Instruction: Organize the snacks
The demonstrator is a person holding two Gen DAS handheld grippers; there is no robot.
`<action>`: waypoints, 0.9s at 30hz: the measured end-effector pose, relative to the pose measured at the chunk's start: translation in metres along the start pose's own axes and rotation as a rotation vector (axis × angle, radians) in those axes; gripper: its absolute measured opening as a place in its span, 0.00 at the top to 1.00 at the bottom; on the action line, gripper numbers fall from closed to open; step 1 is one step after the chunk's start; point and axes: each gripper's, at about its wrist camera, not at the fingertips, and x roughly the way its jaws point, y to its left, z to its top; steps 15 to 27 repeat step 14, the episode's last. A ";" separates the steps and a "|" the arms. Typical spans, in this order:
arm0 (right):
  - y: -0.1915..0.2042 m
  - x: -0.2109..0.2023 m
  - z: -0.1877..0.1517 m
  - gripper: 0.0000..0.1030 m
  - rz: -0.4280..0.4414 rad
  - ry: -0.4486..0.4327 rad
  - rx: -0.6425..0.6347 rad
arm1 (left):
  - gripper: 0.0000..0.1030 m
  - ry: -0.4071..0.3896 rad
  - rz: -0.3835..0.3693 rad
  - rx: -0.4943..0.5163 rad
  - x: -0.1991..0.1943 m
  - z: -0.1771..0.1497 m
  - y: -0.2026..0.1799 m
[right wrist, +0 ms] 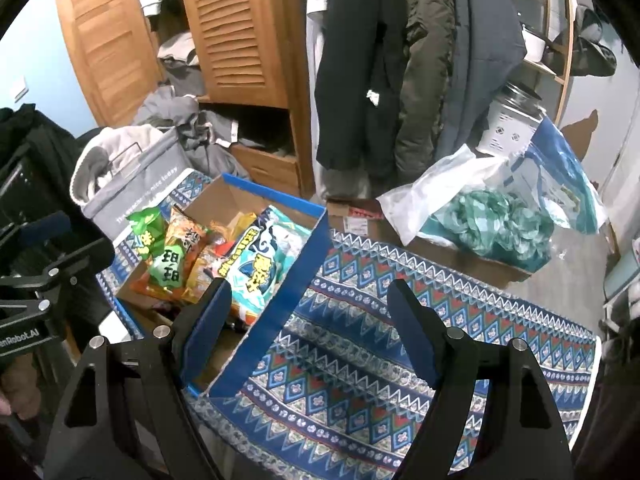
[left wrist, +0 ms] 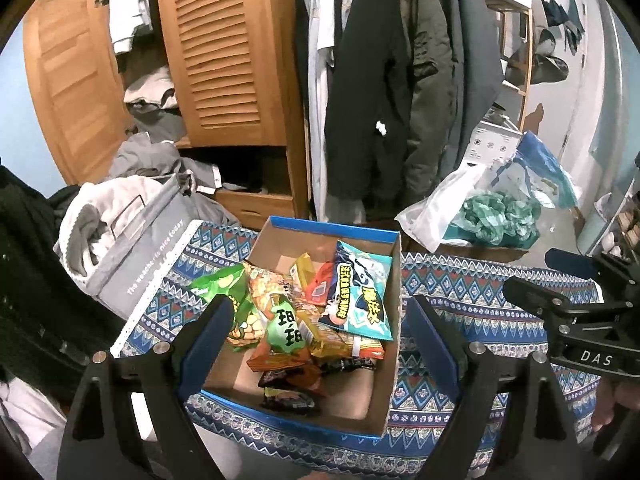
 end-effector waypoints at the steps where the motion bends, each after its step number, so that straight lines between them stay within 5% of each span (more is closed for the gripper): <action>1: 0.000 0.000 0.000 0.23 -0.001 0.000 0.001 | 0.14 -0.003 0.001 0.004 -0.001 0.000 -0.001; 27: 0.001 0.000 0.000 0.23 0.001 0.001 0.001 | 0.10 -0.003 -0.016 -0.009 -0.001 0.000 0.001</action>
